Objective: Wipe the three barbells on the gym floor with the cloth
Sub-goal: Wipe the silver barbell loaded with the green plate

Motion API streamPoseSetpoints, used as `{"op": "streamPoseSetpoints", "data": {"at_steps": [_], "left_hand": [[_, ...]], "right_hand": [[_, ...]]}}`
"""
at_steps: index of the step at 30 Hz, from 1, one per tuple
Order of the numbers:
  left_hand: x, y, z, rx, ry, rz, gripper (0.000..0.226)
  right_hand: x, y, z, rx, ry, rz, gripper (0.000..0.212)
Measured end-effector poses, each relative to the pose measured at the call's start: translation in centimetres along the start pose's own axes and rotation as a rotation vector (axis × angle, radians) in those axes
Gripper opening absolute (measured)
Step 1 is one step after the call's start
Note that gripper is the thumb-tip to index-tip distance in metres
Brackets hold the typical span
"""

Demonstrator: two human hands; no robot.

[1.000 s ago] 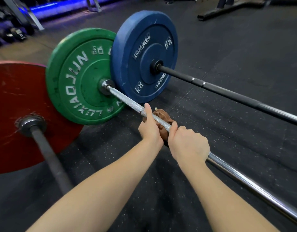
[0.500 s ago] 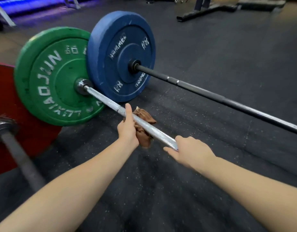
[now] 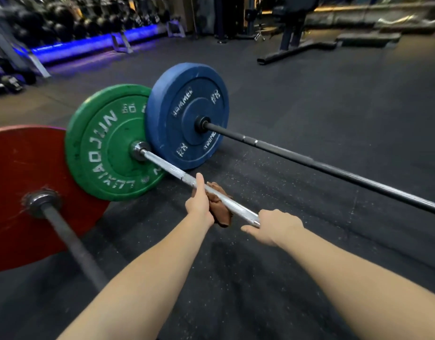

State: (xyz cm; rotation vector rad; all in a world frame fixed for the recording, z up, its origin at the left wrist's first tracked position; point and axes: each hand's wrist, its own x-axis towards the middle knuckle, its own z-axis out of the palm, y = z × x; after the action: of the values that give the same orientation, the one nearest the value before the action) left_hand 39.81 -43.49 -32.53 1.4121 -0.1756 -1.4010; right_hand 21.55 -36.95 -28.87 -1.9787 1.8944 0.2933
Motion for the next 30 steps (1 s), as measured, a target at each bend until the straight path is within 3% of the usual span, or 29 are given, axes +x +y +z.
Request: {"op": "streamPoseSetpoints", "data": {"at_steps": [7, 9, 11, 15, 21, 23, 27, 30], "left_hand": [[2.6, 3.6, -1.8, 0.043, 0.286, 0.141, 0.069], [3.6, 3.7, -2.7, 0.047, 0.247, 0.133, 0.086], [5.9, 2.7, -2.6, 0.015, 0.118, 0.014, 0.108], [9.6, 0.1, -1.8, 0.045, -0.084, -0.058, 0.124], [5.0, -1.1, -0.3, 0.026, 0.08, -0.022, 0.131], [2.8, -1.8, -0.1, 0.046, 0.033, -0.016, 0.123], [-4.0, -4.8, 1.8, 0.215, -0.041, 0.013, 0.071], [-5.9, -6.0, 2.8, 0.238, -0.024, -0.015, 0.068]], "right_hand": [[-1.2, 2.0, 3.0, -0.155, 0.294, -0.125, 0.041], [-1.0, 1.7, 3.1, -0.168, 0.303, -0.114, 0.038], [-0.8, 1.7, 3.3, -0.166, 0.306, -0.122, 0.037], [-0.8, 2.0, 3.2, -0.185, 0.333, -0.126, 0.039], [-0.8, 2.1, 3.2, -0.166, 0.294, -0.136, 0.038], [-0.8, 2.2, 3.2, -0.14, 0.279, -0.134, 0.037], [-1.1, 1.9, 2.6, -0.118, 0.227, -0.135, 0.03], [-1.3, 1.8, 2.4, -0.102, 0.207, -0.123, 0.024]]}}
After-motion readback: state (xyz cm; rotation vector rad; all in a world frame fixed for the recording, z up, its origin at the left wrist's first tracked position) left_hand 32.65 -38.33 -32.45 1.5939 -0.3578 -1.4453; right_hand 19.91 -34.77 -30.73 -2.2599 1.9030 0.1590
